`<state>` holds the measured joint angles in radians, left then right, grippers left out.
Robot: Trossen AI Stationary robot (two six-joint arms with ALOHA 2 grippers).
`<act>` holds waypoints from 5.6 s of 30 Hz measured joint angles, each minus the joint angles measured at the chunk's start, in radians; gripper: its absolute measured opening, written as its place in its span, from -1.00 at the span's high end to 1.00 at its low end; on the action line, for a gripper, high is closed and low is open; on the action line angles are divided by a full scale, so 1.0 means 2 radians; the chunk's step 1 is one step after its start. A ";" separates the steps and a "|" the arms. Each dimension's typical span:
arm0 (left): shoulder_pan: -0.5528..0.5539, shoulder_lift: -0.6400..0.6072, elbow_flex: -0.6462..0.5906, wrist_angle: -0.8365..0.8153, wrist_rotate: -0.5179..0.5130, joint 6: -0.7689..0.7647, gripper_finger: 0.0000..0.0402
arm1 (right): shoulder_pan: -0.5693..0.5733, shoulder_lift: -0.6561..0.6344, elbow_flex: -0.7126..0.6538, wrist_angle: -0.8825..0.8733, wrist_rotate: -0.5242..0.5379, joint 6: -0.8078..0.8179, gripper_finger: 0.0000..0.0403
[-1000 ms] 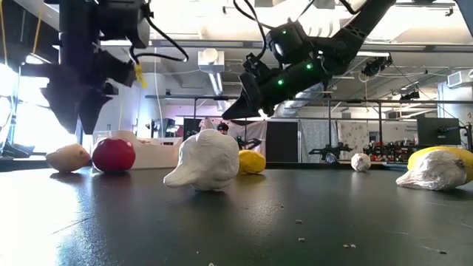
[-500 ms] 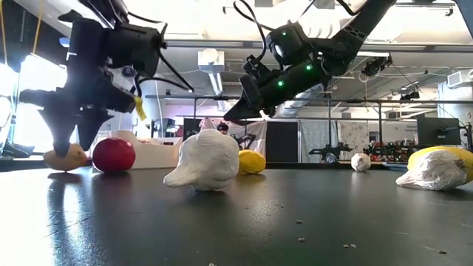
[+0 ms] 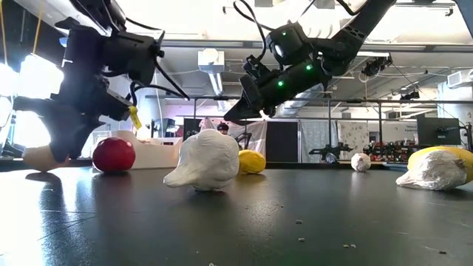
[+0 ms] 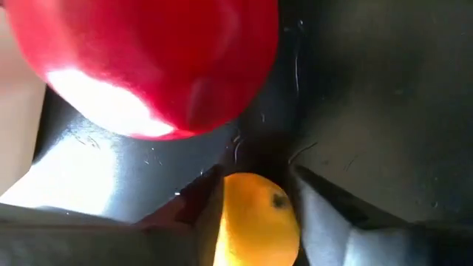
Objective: Sort produce into baskets
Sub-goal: Put the yellow lemon into the blue bin
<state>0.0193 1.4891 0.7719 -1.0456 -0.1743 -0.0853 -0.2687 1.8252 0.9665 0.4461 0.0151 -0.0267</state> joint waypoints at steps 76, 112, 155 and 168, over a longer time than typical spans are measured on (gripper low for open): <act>0.082 -0.180 -0.014 0.286 0.125 -0.013 0.42 | 0.029 -0.027 0.000 -0.055 -0.038 0.015 1.00; 0.120 -0.189 -0.118 0.800 0.133 0.081 0.41 | 0.072 -0.054 0.000 0.104 0.017 0.103 -0.44; 0.119 -0.165 -0.112 0.868 0.133 0.088 -0.08 | 0.082 -0.199 0.001 -0.219 -0.019 0.131 0.06; 0.119 -0.164 -0.112 0.847 0.124 0.097 -0.06 | 0.199 -0.292 0.001 -0.545 -0.033 0.396 0.05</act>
<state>0.2569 1.1603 0.5472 0.6476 0.0731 0.1093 0.1284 1.2419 0.9678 -0.6444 -0.0519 0.7662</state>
